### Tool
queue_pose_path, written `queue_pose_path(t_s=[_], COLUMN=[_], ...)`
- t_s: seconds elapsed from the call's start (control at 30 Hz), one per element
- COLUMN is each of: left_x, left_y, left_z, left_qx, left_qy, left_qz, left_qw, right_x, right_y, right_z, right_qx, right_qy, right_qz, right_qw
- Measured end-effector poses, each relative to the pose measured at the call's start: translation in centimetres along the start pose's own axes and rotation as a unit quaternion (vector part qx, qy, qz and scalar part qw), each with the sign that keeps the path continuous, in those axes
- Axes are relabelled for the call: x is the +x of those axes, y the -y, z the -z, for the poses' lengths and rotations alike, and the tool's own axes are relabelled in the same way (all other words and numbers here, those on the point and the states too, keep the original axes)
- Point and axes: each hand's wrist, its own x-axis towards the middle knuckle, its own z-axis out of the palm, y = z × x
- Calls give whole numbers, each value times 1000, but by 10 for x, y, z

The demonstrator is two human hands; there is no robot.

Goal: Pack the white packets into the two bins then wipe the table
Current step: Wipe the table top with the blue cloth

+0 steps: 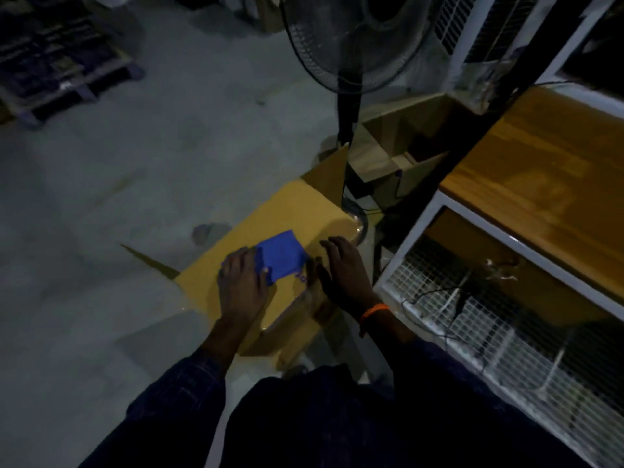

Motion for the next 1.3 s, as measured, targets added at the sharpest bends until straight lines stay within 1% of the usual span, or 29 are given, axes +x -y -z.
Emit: queue_pose_path(t_s=[0.03,0.1,0.13,0.17,0.2,0.27,0.37,0.4,0.43,0.5,0.6,0.63,0.7,0.77,0.8,0.83,0.87,0.9,0.93,1.0,1.07,1.1,1.13,1.17,1.2,1.27,1.3], left_x=[4,10,12,13,13,14,18,19,19,15,4,0,-12,-30,-41,-52,-62,-72,-83,-103,-121,-128,-132,-136,-139,-144,-147], left_y=[14,28,31,35,37,44,44,37,27,-4,-55,-73,-110,-149,-170,-191,-213,-236,-261,-314,-367,-392,-414,-434,-450,-476,-484], left_z=[1,1,1,1,3,7,14,18,24,46,82,90,96,92,88,81,73,65,56,44,41,43,44,44,44,44,43], left_qx=[13,42,75,98,107,78,53,33,3,-53,-74,-75,-104,-165,-209,-256,-294,-317,-324,-305,-281,-267,-250,-238,-235,-237,-225], left_qy=[66,207,239,242,220,149,45,23,11,19,37,42,66,88,89,81,63,41,17,-28,-32,-15,7,24,28,-16,-61], left_qz=[-1,-24,-49,-78,-107,-146,-145,-139,-142,-181,-249,-264,-267,-233,-202,-165,-125,-87,-54,-15,-10,-20,-29,-42,-52,-60,-62], left_qw=[998,977,967,962,964,975,987,989,990,982,965,961,956,954,953,949,946,943,944,952,959,963,968,970,970,970,970], right_x=[3,6,7,6,4,2,-1,-1,-1,1,7,8,7,-4,-11,-20,-30,-41,-53,-81,-107,-119,-130,-141,-150,-166,-175], right_y=[9,20,21,23,21,16,10,8,8,7,0,-4,-19,-45,-62,-76,-91,-104,-117,-140,-158,-166,-175,-183,-190,-203,-207], right_z=[-5,-9,-12,-12,-13,-11,-4,-1,3,11,34,47,78,106,119,139,158,180,199,236,270,284,295,305,315,324,327], right_qx=[0,6,3,-7,-19,-41,-47,-43,-39,-32,-15,8,71,134,183,228,278,305,319,276,248,270,317,368,406,450,467], right_qy=[17,49,61,80,93,115,106,97,90,68,41,53,99,136,158,200,251,304,357,449,504,509,503,485,451,366,331], right_qz=[-14,-43,-45,-44,-37,-26,-7,7,20,65,132,135,147,196,200,169,124,93,79,83,92,99,102,100,94,66,47], right_qw=[1000,998,997,996,995,992,993,994,995,995,990,989,982,962,949,938,919,898,875,846,822,811,798,787,789,812,819])
